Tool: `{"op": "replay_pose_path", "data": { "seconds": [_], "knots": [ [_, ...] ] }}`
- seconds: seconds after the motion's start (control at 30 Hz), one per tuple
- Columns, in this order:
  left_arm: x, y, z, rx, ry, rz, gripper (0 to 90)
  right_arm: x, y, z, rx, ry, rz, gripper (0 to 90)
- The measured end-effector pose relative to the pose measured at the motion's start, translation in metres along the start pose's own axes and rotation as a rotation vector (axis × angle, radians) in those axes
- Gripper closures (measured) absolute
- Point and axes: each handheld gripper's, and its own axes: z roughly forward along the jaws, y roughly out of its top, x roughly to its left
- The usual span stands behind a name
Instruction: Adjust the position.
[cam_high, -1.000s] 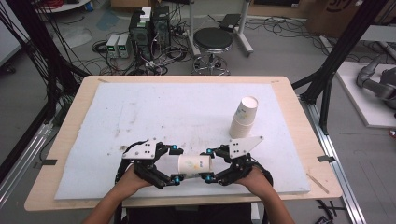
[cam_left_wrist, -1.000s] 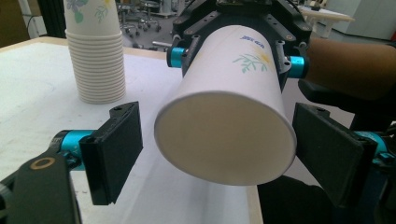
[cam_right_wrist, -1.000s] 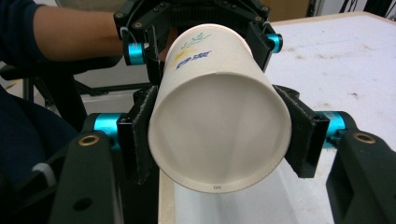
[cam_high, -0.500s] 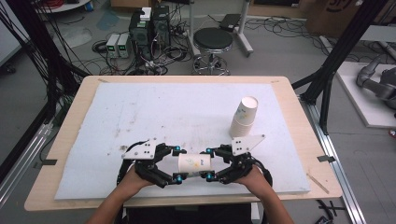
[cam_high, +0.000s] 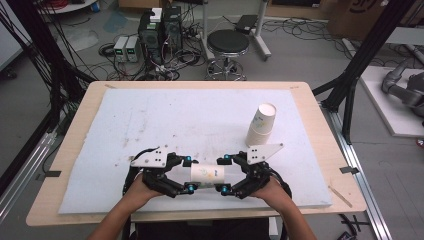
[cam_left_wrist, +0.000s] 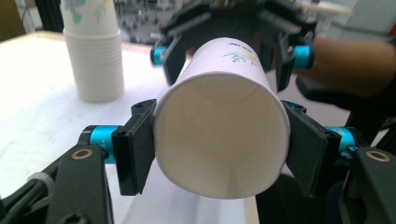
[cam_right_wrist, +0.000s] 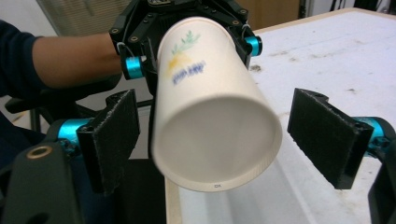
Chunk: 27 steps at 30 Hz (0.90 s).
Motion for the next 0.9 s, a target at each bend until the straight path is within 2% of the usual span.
{"op": "replay_pose_path", "data": {
  "seconds": [0.1,0.13,0.17,0.2,0.23,0.27,0.3,0.33,0.4,0.43,0.47,0.5,0.57,0.6,0.87,0.9],
  "knots": [
    [0.0,0.006,-0.003,0.069,0.025,0.009,32.3,0.003,0.006,-0.001,0.037,-0.041,-0.023,17.5],
    [-0.001,0.01,-0.004,0.099,0.033,0.016,32.3,0.004,0.01,-0.001,0.057,-0.039,-0.026,17.5],
    [-0.002,0.015,-0.004,0.144,0.04,0.025,32.2,0.004,0.012,0.0,0.062,-0.06,-0.044,17.5],
    [-0.002,0.015,-0.004,0.144,0.04,0.025,32.1,0.004,0.012,0.0,0.062,-0.06,-0.044,17.5],
    [-0.002,0.019,-0.004,0.176,0.047,0.033,32.1,0.005,0.015,0.0,0.076,-0.075,-0.058,17.5],
    [-0.002,0.022,-0.004,0.207,0.053,0.045,31.8,0.009,0.022,0.004,0.13,-0.088,-0.093,17.5],
    [-0.002,0.025,-0.004,0.239,0.058,0.058,31.8,0.009,0.022,0.004,0.13,-0.088,-0.093,17.5],
    [-0.002,0.03,-0.002,0.282,0.057,0.064,31.5,0.01,0.027,0.008,0.179,-0.107,-0.128,17.5],
    [-0.001,0.035,-0.001,0.33,0.065,0.076,31.5,0.01,0.032,0.014,0.236,-0.133,-0.166,17.5],
    [-0.001,0.035,-0.001,0.33,0.065,0.076,31.5,0.01,0.034,0.017,0.263,-0.143,-0.182,17.5],
    [0.001,0.04,-0.001,0.373,0.075,0.082,31.5,0.01,0.037,0.02,0.296,-0.149,-0.197,17.5],
    [0.001,0.04,-0.001,0.373,0.075,0.082,31.5,0.01,0.038,0.022,0.311,-0.153,-0.207,17.5],
    [0.002,0.045,-0.001,0.412,0.087,0.091,31.5,0.01,0.041,0.025,0.329,-0.152,-0.216,17.5],
    [0.002,0.046,-0.001,0.426,0.089,0.091,31.5,0.01,0.044,0.03,0.358,-0.148,-0.237,17.5],
    [0.003,0.054,0.003,0.496,0.109,0.101,31.5,0.009,0.048,0.044,0.436,-0.152,-0.272,17.6],
    [0.003,0.054,0.004,0.508,0.108,0.104,31.5,0.008,0.048,0.047,0.46,-0.161,-0.28,17.7]
  ]
}}
